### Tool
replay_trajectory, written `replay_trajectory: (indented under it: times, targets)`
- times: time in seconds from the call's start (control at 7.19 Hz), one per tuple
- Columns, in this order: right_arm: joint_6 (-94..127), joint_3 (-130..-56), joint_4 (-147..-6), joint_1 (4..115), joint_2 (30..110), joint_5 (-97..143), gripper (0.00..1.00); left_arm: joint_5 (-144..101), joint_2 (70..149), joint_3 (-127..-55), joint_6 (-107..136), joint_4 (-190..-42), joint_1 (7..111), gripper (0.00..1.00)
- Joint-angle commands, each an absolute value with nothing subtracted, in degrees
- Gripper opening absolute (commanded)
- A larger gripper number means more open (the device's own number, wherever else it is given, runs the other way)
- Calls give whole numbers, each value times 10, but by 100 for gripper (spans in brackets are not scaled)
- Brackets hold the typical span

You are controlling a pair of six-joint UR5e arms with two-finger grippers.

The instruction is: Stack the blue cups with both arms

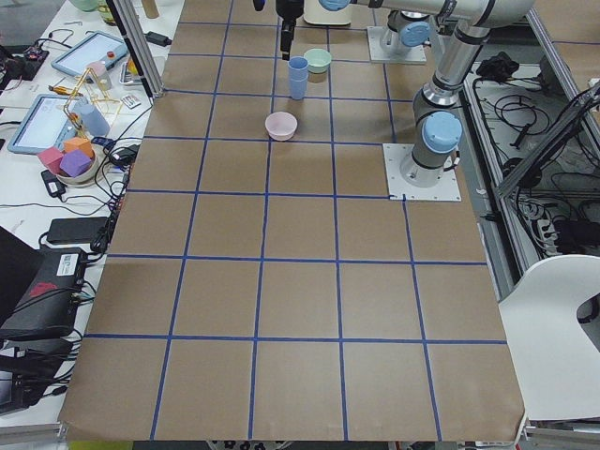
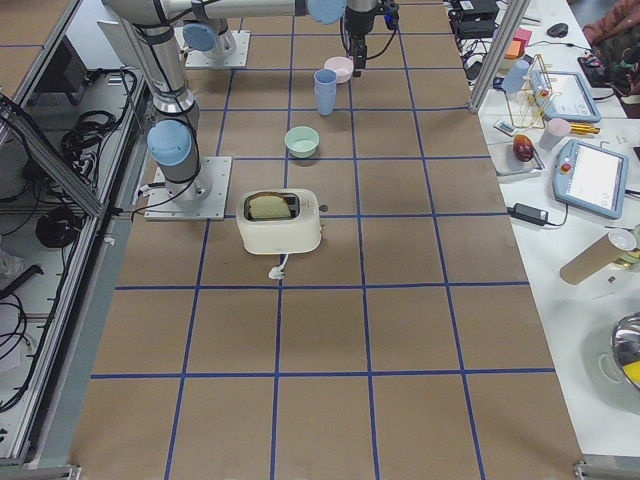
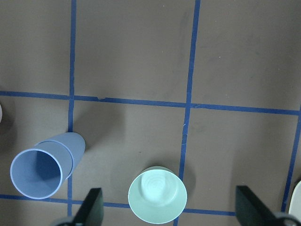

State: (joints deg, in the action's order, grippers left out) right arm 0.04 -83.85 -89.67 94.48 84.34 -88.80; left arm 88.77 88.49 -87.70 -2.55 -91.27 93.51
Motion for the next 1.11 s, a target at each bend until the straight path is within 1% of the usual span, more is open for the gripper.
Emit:
replay_trajectory:
  times: [0.0,0.42,0.83,0.97]
  targets:
    - [0,-843,-890,937,845,-893,100,888,884,-877,-25,-913,935,100]
    - [2,-846,-868,933,865,-921,100,888,883,-878,-25,-913,935,100]
    - [0,-847,-866,922,865,-918,100,888,883,-878,-25,-913,935,100]
    - [1,-843,-843,918,870,-918,100,888,883,-879,-25,-912,935,100]
